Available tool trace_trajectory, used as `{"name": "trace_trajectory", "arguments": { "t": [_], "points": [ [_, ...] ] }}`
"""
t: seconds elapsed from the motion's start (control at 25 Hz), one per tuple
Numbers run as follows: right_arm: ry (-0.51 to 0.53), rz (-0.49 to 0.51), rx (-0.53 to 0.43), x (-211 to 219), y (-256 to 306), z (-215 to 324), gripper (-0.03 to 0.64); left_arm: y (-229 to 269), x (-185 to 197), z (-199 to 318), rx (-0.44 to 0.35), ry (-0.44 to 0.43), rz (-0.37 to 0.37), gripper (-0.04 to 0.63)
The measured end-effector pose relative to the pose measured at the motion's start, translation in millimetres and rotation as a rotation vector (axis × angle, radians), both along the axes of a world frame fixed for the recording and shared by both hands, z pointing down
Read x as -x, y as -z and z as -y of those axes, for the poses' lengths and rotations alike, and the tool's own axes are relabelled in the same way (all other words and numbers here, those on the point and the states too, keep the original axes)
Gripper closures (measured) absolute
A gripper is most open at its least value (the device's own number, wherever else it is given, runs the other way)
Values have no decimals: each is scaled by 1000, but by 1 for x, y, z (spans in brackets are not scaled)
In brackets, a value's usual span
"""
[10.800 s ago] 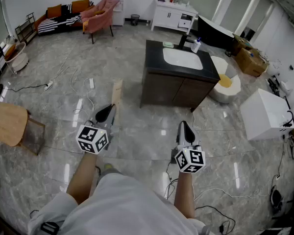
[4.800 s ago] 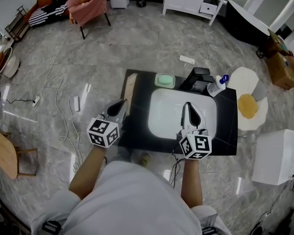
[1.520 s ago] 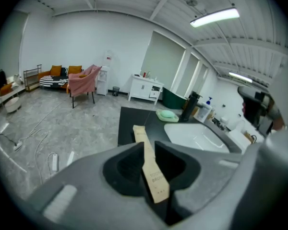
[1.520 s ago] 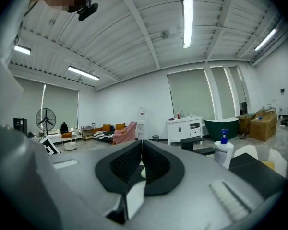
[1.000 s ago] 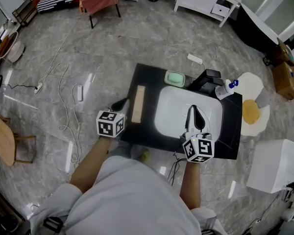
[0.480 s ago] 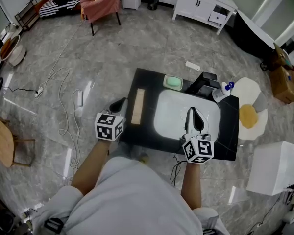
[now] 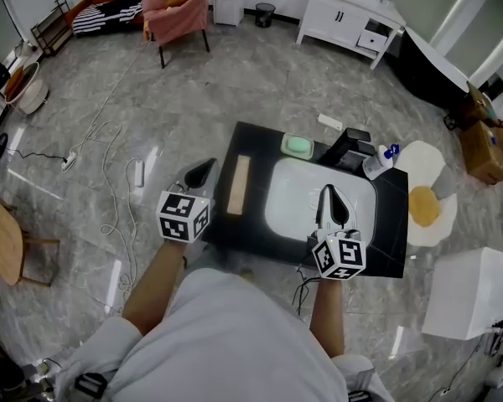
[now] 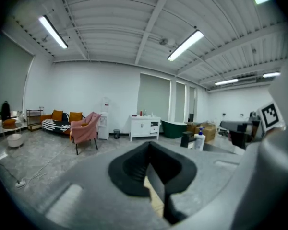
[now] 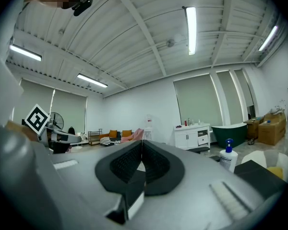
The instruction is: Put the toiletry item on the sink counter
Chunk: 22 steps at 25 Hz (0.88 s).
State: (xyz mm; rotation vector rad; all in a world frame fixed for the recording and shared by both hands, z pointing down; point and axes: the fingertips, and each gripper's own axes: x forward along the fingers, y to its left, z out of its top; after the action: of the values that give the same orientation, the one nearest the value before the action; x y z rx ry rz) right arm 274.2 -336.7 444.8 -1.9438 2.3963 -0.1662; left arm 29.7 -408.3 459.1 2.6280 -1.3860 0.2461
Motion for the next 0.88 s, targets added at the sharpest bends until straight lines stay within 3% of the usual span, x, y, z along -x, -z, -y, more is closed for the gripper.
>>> {"name": "trace_trajectory", "arguments": {
  "t": [0.16, 0.88],
  "points": [
    [3, -1, -10, 2, 4, -2, 614, 18, 4, -2, -60, 5, -8, 598],
    [-4, -4, -13, -7, 7, -7, 614, 51, 8, -9, -153, 13, -17, 598]
  ]
}}
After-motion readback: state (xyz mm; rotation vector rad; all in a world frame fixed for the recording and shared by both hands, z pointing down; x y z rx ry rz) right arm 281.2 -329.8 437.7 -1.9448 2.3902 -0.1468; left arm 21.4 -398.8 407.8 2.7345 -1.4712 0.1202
